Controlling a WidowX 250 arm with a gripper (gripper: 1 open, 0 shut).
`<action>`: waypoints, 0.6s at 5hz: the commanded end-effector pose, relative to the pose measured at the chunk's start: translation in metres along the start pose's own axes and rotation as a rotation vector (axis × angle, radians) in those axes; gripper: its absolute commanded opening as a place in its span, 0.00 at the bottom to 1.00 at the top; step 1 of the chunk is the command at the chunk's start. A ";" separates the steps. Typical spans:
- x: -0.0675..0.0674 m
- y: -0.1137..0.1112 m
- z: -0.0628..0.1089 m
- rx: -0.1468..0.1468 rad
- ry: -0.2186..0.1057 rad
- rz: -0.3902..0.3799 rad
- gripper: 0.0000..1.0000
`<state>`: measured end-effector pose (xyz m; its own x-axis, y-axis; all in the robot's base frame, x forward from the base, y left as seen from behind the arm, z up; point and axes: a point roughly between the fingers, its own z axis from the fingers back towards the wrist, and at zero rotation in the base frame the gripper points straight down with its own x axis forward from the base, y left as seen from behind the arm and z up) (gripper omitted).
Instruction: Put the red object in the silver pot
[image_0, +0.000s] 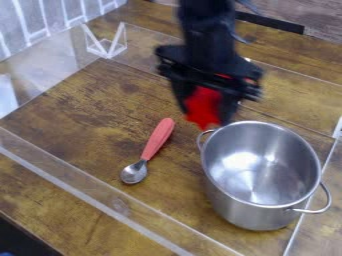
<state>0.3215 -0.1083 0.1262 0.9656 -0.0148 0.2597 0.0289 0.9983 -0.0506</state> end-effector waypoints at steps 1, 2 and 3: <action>0.013 -0.036 0.011 -0.027 -0.069 0.001 0.00; 0.008 -0.038 0.006 -0.030 -0.067 0.001 0.00; 0.014 -0.038 -0.001 -0.006 -0.058 -0.029 1.00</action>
<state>0.3279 -0.1412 0.1106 0.9653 -0.0382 0.2585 0.0467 0.9986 -0.0266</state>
